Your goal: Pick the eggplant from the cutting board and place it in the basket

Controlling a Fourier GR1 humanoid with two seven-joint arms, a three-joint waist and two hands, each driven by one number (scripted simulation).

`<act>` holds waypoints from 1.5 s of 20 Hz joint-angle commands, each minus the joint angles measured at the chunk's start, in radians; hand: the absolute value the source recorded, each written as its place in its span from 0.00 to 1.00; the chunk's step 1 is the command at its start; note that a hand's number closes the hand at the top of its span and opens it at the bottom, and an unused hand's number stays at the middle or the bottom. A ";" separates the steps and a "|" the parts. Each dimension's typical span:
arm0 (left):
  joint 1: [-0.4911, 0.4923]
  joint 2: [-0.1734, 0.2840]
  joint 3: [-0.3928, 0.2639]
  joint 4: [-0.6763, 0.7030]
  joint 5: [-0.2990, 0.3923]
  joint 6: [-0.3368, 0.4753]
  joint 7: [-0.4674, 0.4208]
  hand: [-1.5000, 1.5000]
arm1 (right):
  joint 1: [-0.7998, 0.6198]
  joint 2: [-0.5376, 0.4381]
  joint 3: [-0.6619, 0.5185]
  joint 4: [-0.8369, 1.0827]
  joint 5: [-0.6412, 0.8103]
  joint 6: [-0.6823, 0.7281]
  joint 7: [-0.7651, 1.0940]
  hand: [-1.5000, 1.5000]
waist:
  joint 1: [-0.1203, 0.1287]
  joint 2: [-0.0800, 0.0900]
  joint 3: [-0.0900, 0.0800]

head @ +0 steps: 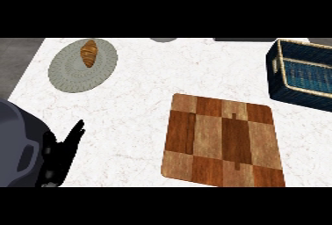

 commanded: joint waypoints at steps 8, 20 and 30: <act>-0.032 -0.003 0.012 0.047 0.002 -0.013 0.059 0.50 | 0.053 -0.157 0.082 0.222 0.120 -0.048 -0.109 1.00 | 0.001 0.009 -0.007; -0.011 -0.028 0.015 0.034 -0.016 -0.010 0.041 0.50 | 0.031 -0.194 0.021 0.281 0.028 -0.140 -0.226 0.00 | -0.003 0.004 -0.007; 0.003 -0.007 0.043 -0.001 -0.005 -0.028 0.073 0.50 | 0.128 -0.448 -0.088 0.312 -0.077 -0.020 -0.213 0.00 | -0.015 0.002 -0.007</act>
